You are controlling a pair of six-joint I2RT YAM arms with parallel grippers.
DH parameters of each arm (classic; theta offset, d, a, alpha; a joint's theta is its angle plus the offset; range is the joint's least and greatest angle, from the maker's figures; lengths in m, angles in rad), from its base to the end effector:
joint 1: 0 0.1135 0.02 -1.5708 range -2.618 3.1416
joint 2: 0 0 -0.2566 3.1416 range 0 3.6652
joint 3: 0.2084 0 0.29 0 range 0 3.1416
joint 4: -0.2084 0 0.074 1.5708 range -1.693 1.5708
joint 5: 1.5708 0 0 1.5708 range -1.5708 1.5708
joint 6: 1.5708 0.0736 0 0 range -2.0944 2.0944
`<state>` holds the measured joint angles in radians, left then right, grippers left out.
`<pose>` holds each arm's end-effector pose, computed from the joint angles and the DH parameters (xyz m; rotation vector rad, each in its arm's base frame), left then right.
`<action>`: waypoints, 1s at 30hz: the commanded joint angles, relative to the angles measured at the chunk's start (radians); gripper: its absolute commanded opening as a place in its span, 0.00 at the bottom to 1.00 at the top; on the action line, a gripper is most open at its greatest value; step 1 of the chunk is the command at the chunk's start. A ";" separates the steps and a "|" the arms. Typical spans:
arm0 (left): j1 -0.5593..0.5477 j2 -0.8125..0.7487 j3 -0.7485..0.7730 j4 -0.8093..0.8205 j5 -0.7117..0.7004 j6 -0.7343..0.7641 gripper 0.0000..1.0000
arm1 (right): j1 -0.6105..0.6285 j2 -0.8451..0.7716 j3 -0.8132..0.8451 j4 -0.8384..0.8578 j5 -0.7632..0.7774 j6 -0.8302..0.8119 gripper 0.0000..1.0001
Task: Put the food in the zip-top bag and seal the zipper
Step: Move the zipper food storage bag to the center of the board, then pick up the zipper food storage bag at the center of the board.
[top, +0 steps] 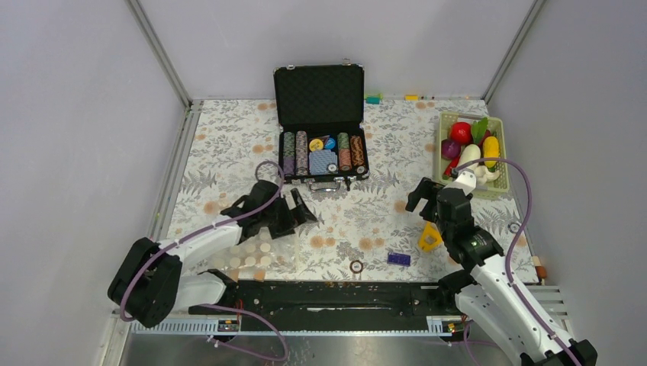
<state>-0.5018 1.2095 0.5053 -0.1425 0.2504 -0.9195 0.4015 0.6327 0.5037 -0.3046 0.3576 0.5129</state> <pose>0.2373 -0.1510 0.1067 -0.4190 2.5766 -0.8929 0.2235 0.0669 0.2282 0.3368 1.9541 0.2362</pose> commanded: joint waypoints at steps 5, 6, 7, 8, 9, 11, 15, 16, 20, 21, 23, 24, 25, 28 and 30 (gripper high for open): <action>-0.239 0.076 0.205 -0.035 -0.086 -0.014 0.99 | 0.002 0.001 0.034 0.011 0.009 0.005 1.00; -0.255 0.081 0.232 -0.050 -0.094 0.002 0.99 | 0.002 -0.003 0.031 0.011 0.010 0.002 1.00; -0.271 0.083 0.260 -0.074 -0.106 0.017 0.99 | 0.002 -0.007 0.029 0.011 0.014 0.001 1.00; -0.283 0.084 0.293 -0.114 -0.122 0.031 0.99 | 0.002 -0.009 0.026 0.011 0.018 0.002 1.00; -0.291 0.083 0.315 -0.149 -0.142 0.045 0.99 | 0.002 -0.010 0.024 0.011 0.022 0.002 1.00; -0.294 0.082 0.358 -0.248 -0.201 0.062 0.99 | 0.002 -0.009 0.025 0.010 0.023 0.001 1.00; -0.294 0.074 0.411 -0.420 -0.376 0.082 0.99 | 0.002 0.001 0.028 0.011 0.037 0.000 1.00; -0.294 0.069 0.411 -0.435 -0.397 0.085 0.99 | 0.002 0.003 0.028 0.010 0.043 -0.001 1.00; -0.294 0.098 0.420 -0.486 -0.453 0.089 0.99 | 0.003 0.027 0.035 0.010 0.041 0.004 1.00; -0.297 0.121 0.427 -0.498 -0.457 0.093 0.99 | 0.002 0.036 0.039 0.008 0.039 0.005 0.99; -0.304 0.173 0.444 -0.515 -0.466 0.108 0.98 | 0.002 0.055 0.048 -0.001 0.037 0.007 1.00; -0.310 0.203 0.463 -0.535 -0.483 0.114 0.98 | 0.002 0.063 0.050 -0.003 0.037 0.006 1.00; -0.315 0.231 0.479 -0.547 -0.505 0.119 0.97 | 0.002 0.068 0.051 -0.003 0.037 0.007 1.00; -0.321 0.305 0.517 -0.582 -0.526 0.138 0.85 | 0.002 0.074 0.052 -0.004 0.034 0.007 1.00; -0.323 0.336 0.529 -0.583 -0.520 0.143 0.79 | 0.002 0.074 0.051 -0.003 0.037 0.006 1.00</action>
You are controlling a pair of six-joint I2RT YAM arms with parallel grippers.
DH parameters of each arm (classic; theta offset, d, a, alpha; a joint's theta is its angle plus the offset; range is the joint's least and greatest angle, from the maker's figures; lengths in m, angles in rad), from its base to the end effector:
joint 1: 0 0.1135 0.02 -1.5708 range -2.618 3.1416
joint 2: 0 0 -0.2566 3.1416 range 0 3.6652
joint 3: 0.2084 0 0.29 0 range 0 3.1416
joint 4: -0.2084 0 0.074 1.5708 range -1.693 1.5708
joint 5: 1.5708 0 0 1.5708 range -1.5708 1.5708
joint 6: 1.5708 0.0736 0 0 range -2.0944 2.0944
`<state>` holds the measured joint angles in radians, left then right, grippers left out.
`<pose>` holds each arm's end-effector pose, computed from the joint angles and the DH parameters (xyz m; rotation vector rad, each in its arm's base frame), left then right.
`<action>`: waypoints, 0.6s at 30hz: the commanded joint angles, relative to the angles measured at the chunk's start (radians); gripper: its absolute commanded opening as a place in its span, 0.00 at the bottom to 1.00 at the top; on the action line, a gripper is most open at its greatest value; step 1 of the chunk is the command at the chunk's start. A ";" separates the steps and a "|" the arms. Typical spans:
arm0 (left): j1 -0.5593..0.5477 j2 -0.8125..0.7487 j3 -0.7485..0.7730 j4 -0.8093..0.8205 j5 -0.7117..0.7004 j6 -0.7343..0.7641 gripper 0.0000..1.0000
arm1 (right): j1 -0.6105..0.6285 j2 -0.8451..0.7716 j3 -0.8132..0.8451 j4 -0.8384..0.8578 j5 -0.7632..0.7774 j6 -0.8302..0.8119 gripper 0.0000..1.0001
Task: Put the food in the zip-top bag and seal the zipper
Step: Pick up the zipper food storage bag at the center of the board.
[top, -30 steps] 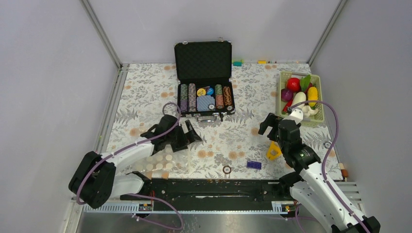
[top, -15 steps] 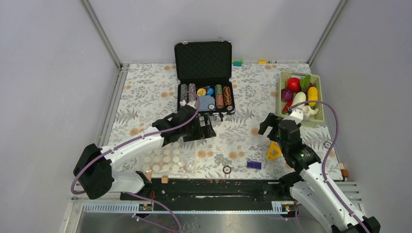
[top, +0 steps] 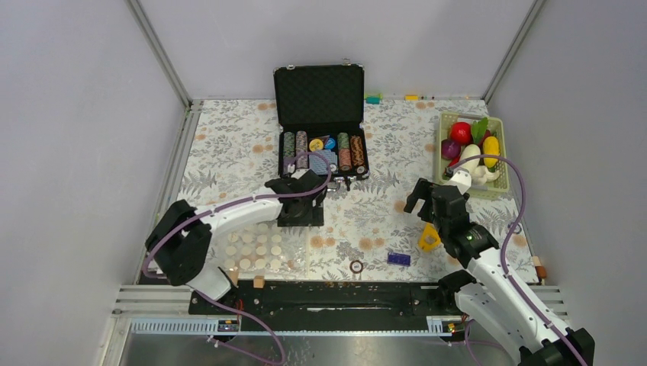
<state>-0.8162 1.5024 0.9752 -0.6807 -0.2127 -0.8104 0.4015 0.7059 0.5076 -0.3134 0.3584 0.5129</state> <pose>0.2371 -0.2295 0.1422 -0.0456 2.7353 -0.1640 0.2304 0.0698 0.2129 0.3298 2.0262 0.1956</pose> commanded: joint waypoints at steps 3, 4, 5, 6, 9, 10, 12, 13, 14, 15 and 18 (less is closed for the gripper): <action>-0.017 0.083 0.069 -0.047 -0.043 0.036 0.72 | 0.002 0.000 0.045 0.005 0.044 0.005 1.00; -0.019 0.097 0.072 -0.052 -0.042 0.036 0.70 | 0.002 0.000 0.046 0.005 0.046 0.004 1.00; -0.021 0.110 0.076 -0.057 -0.042 0.037 0.69 | 0.002 -0.002 0.045 0.005 0.046 0.005 1.00; -0.023 0.123 0.079 -0.062 -0.043 0.037 0.66 | 0.002 -0.003 0.044 0.005 0.046 0.006 1.00; -0.026 0.161 0.084 -0.068 -0.050 0.037 0.58 | 0.002 -0.003 0.043 0.005 0.049 0.007 1.00; -0.025 0.171 0.087 -0.068 -0.051 0.038 0.56 | 0.002 -0.003 0.043 0.005 0.050 0.007 1.00; -0.025 0.196 0.093 -0.068 -0.049 0.039 0.45 | 0.002 -0.003 0.043 0.005 0.051 0.007 1.00; -0.026 0.202 0.096 -0.068 -0.047 0.039 0.41 | 0.002 -0.003 0.042 0.006 0.051 0.007 1.00; -0.027 0.206 0.098 -0.069 -0.046 0.040 0.34 | 0.003 -0.003 0.043 0.006 0.052 0.007 1.00; -0.027 0.206 0.100 -0.069 -0.046 0.042 0.25 | 0.002 -0.003 0.043 0.005 0.053 0.007 1.00; -0.029 0.187 0.099 -0.069 -0.040 0.049 0.00 | 0.002 -0.002 0.044 0.005 0.051 0.007 1.00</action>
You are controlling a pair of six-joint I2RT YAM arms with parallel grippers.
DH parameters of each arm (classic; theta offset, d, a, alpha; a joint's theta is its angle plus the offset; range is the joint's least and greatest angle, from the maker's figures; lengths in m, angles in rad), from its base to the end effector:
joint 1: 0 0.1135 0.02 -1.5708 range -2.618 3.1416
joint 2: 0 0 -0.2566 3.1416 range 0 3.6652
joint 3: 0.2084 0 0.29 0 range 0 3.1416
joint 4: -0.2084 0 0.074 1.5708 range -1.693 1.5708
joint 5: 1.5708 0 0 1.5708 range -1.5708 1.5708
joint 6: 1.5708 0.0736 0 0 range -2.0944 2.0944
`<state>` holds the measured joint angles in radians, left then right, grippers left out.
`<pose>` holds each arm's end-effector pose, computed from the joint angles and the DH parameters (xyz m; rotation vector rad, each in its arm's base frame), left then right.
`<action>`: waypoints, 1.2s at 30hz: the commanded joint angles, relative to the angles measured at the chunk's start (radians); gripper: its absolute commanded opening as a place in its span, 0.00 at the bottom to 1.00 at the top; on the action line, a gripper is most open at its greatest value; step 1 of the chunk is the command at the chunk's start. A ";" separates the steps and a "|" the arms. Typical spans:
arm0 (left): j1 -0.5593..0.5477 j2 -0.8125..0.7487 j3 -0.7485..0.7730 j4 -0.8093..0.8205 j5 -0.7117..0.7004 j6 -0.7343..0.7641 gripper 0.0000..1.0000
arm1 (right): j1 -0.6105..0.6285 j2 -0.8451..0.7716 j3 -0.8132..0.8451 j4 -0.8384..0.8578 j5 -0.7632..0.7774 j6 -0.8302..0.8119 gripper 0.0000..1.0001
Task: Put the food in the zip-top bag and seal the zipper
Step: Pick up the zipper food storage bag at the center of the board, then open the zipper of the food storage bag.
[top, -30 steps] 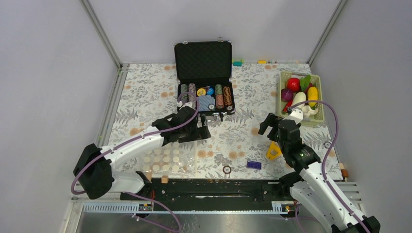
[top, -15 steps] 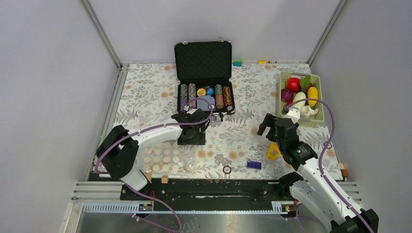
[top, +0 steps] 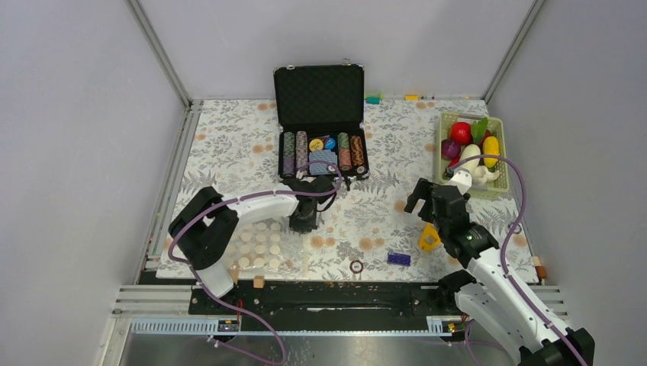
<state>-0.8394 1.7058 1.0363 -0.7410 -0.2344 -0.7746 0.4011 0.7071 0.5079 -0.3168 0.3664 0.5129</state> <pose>0.2381 -0.2398 0.0950 0.0657 2.8608 0.0670 0.2304 0.0691 0.2124 0.3342 2.0273 0.1854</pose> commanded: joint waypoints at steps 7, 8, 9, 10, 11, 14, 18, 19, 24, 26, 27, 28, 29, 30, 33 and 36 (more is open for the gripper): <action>-0.011 -0.183 0.017 0.019 0.054 0.057 0.00 | 0.002 -0.022 0.027 0.058 -0.052 -0.007 1.00; -0.013 -0.218 0.012 0.038 0.094 0.077 0.00 | 0.002 -0.030 0.018 0.083 -0.091 -0.013 1.00; -0.016 -0.258 0.005 0.059 0.131 0.093 0.00 | 0.003 -0.036 0.009 0.110 -0.136 -0.023 1.00; -0.019 -0.293 -0.003 0.083 0.170 0.107 0.00 | 0.002 -0.041 0.004 0.136 -0.193 -0.033 1.00; -0.021 -0.339 -0.007 0.103 0.206 0.115 0.00 | 0.002 -0.045 0.001 0.161 -0.260 -0.042 1.00; -0.021 -0.420 -0.015 0.147 0.273 0.128 0.00 | 0.005 -0.056 -0.003 0.257 -0.504 -0.059 1.00; -0.023 -0.469 0.003 0.170 0.266 0.115 0.00 | 0.038 -0.050 -0.013 0.426 -0.756 -0.005 1.00; -0.022 -0.473 0.005 0.177 0.265 0.111 0.00 | 0.065 -0.040 -0.002 0.434 -0.765 -0.002 1.00; -0.022 -0.476 0.021 0.189 0.269 0.106 0.00 | 0.223 0.079 0.063 0.429 -0.643 0.014 1.00; -0.024 -0.476 0.020 0.189 0.271 0.102 0.00 | 0.290 0.149 0.114 0.415 -0.592 0.016 0.99; -0.024 -0.476 0.018 0.190 0.271 0.101 0.00 | 0.319 0.181 0.138 0.406 -0.564 0.017 0.98; -0.025 -0.477 0.015 0.191 0.272 0.101 0.00 | 0.346 0.217 0.161 0.397 -0.535 0.022 0.97; -0.027 -0.478 0.010 0.194 0.276 0.105 0.00 | 0.365 0.249 0.185 0.390 -0.516 0.021 0.97; -0.028 -0.480 0.004 0.195 0.278 0.108 0.00 | 0.383 0.279 0.206 0.383 -0.490 0.022 0.96; -0.029 -0.492 -0.012 0.195 0.285 0.113 0.00 | 0.414 0.347 0.245 0.356 -0.394 0.034 0.94; -0.030 -0.504 -0.020 0.196 0.294 0.121 0.00 | 0.427 0.401 0.262 0.361 -0.342 0.055 0.91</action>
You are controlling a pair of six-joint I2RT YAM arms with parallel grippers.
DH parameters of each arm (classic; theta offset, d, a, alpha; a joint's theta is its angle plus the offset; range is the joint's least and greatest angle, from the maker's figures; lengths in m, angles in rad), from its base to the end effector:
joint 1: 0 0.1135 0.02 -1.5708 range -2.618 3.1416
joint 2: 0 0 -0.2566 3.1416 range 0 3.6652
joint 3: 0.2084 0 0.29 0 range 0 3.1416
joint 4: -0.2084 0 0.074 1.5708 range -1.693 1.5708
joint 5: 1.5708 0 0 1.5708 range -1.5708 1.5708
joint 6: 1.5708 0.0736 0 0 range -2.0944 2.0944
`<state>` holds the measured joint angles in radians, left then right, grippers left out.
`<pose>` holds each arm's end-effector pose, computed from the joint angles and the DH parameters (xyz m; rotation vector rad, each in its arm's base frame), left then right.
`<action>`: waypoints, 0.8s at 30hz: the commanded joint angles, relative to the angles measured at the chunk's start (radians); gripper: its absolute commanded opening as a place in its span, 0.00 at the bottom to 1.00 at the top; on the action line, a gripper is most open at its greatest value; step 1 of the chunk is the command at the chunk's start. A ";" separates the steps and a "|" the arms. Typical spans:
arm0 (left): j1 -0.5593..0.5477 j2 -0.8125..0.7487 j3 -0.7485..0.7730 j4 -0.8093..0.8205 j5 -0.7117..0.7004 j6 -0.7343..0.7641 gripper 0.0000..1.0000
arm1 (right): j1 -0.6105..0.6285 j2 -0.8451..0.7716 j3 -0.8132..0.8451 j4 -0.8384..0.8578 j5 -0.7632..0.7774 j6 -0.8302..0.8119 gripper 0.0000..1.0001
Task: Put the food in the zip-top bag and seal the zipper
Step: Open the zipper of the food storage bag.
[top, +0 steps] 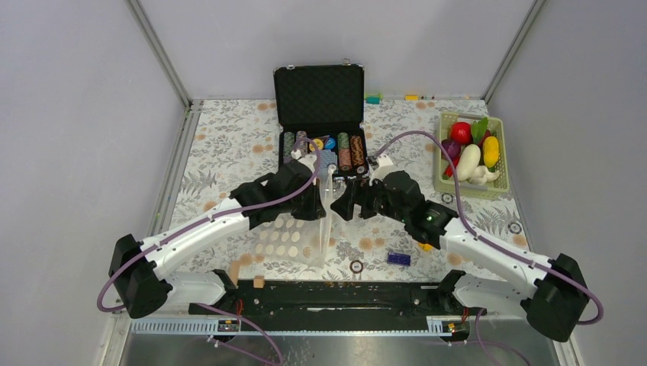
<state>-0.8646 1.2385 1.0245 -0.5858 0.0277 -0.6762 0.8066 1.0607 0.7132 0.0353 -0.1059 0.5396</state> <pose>0.2120 -0.2517 0.2486 0.2500 2.4961 -0.7339 0.2172 0.2378 0.2520 -0.3447 1.9834 0.9964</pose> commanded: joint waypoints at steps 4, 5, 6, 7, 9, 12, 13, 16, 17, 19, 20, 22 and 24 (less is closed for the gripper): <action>-0.005 -0.036 -0.009 0.039 0.069 0.053 0.00 | 0.040 0.120 0.078 0.025 0.137 0.042 0.89; -0.005 -0.037 -0.008 0.032 0.064 0.053 0.00 | 0.043 0.140 0.088 0.008 0.161 0.046 0.88; -0.004 -0.041 -0.007 0.025 0.058 0.053 0.00 | 0.045 0.149 0.093 -0.008 0.178 0.044 0.87; -0.004 -0.045 -0.006 0.021 0.055 0.055 0.00 | 0.046 0.160 0.092 -0.012 0.193 0.044 0.87; -0.004 -0.056 -0.007 0.020 0.046 0.053 0.00 | 0.047 0.177 0.090 -0.014 0.208 0.047 0.84; -0.004 -0.081 0.005 0.005 0.016 0.058 0.00 | 0.049 0.208 0.086 -0.012 0.212 0.053 0.74; -0.004 -0.086 0.016 -0.011 0.000 0.061 0.00 | 0.049 0.218 0.084 -0.011 0.208 0.061 0.72; -0.005 -0.104 0.056 -0.055 -0.023 0.082 0.00 | 0.049 0.245 0.066 0.046 0.158 0.088 0.60; -0.004 -0.110 0.069 -0.071 -0.023 0.085 0.00 | 0.049 0.250 0.060 0.067 0.138 0.095 0.52; -0.004 -0.119 0.106 -0.131 -0.108 0.087 0.00 | 0.049 0.250 0.062 0.079 0.124 0.101 0.31; -0.005 -0.121 0.127 -0.175 -0.158 0.085 0.00 | 0.049 0.244 0.069 0.064 0.133 0.097 0.25; -0.004 -0.124 0.172 -0.287 -0.282 0.069 0.00 | 0.049 0.224 0.094 -0.015 0.175 0.061 0.17; -0.005 -0.132 0.210 -0.400 -0.404 0.041 0.00 | 0.049 0.194 0.119 -0.131 0.236 0.021 0.13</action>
<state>-0.8688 1.1511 1.1347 -0.7879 -0.1146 -0.6117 0.8474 1.3102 0.7685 0.0315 0.0433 0.6163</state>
